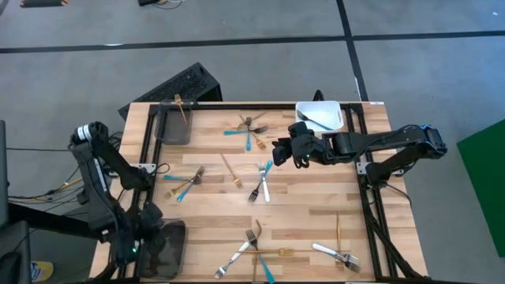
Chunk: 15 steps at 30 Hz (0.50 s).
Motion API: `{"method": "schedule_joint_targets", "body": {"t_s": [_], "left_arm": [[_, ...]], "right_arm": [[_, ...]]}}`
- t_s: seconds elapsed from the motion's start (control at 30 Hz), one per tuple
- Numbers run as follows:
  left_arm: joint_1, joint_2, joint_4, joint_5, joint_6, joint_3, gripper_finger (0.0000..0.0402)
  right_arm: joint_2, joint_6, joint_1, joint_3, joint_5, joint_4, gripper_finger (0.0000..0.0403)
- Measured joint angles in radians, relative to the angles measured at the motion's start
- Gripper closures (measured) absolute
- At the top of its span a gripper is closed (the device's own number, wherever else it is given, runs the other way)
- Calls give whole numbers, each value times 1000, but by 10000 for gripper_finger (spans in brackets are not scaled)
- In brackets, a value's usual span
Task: Sort silverware by color (type)
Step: Put the white fork into the bottom black bin
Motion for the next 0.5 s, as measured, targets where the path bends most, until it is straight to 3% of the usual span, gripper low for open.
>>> {"method": "schedule_joint_targets", "body": {"t_s": [0.3, 0.5], "left_arm": [[33, 110, 68, 59, -23, 0, 373], [89, 83, 20, 64, 18, 0, 310]], "right_arm": [[0, 0, 23, 0, 4, 0, 250], [0, 17, 18, 0, -8, 0, 250]]}}
